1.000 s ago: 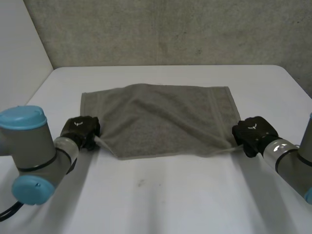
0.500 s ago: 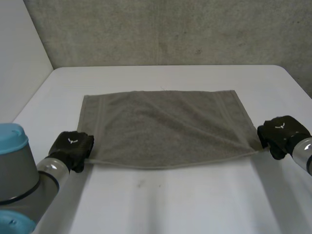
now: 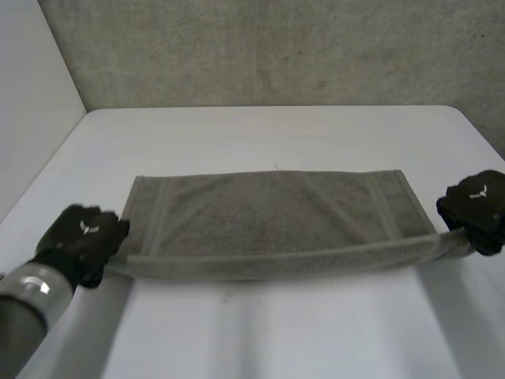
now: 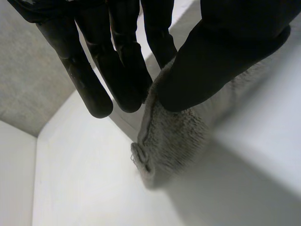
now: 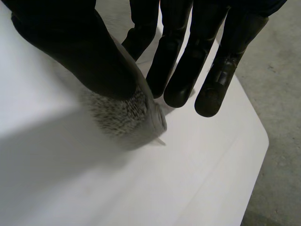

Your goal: Fold the towel.

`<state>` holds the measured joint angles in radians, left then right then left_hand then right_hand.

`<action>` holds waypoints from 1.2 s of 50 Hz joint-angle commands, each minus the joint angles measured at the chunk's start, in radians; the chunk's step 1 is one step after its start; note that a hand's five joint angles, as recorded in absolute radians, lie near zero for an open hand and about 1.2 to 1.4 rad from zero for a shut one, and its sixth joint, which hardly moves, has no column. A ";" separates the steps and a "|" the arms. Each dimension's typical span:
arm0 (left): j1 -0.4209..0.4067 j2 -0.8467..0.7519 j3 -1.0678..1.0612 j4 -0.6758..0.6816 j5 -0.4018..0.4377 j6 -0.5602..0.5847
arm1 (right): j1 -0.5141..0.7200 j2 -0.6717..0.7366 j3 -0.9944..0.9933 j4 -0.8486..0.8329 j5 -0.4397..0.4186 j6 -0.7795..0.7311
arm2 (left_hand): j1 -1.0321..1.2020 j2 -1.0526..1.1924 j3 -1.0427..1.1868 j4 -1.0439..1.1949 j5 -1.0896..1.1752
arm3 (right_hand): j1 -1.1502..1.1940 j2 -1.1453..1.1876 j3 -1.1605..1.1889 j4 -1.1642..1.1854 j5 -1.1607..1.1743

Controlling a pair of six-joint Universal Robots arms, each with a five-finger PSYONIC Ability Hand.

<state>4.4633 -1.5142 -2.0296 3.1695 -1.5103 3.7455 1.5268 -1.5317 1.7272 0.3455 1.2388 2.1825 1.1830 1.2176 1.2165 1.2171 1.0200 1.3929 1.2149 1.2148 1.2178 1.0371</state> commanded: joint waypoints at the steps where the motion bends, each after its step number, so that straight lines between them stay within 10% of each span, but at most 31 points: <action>1: -0.013 -0.325 0.259 0.155 0.010 -0.006 | 0.064 0.252 -0.173 -0.161 0.071 0.123 | 0.213 0.179 0.180 0.179 0.202 | 0.003 0.181 0.181 0.178 0.185; 26: -0.038 -1.061 1.150 0.159 0.002 -0.105 | 0.225 0.871 -0.749 -0.623 0.234 0.240 | 0.213 0.179 0.180 0.179 0.202 | 0.003 0.181 0.181 0.178 0.185; 28: -0.039 -1.072 1.164 0.162 0.004 -0.148 | 0.225 0.889 -0.761 -0.640 0.238 0.240 | 0.213 0.179 0.180 0.179 0.202 | -0.072 0.106 0.106 0.103 0.109; 29: -0.039 -1.077 1.172 0.165 0.005 -0.200 | 0.228 0.901 -0.765 -0.651 0.243 0.237 | -0.057 -0.091 -0.090 -0.091 -0.068 | -0.900 -0.722 -0.722 -0.725 -0.719; 30: -0.039 -1.077 1.172 0.165 0.006 -0.200 | 0.233 0.907 -0.764 -0.655 0.238 0.235 | -0.059 -0.094 -0.093 -0.093 -0.071 | -1.218 -1.040 -1.040 -1.043 -1.037; 31: -0.038 -1.075 1.175 0.165 0.006 -0.255 | 0.233 0.907 -0.764 -0.655 0.238 0.235 | -0.928 -0.963 -0.962 -0.962 -0.940 | -1.218 -1.040 -1.040 -1.043 -1.037; 40: -0.047 -0.944 1.050 0.155 0.010 -0.427 | 0.248 0.764 -0.658 -0.681 0.237 0.289 | -1.008 -1.043 -1.042 -1.043 -1.020 | -1.218 -1.040 -1.040 -1.043 -1.037; 60: -0.042 -0.343 0.367 0.173 0.012 -0.435 | 0.237 0.272 -0.147 -0.401 0.229 0.373 | -1.008 -1.043 -1.042 -1.043 -1.020 | -1.085 -0.907 -0.907 -0.910 -0.904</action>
<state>4.4222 -1.9732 -1.5216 3.3371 -1.4971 3.3143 1.7645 -1.1860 1.4635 -0.1929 1.4697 2.5550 0.1771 0.1662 0.1680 0.1696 0.0300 0.1868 0.1703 0.1700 0.1785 0.0690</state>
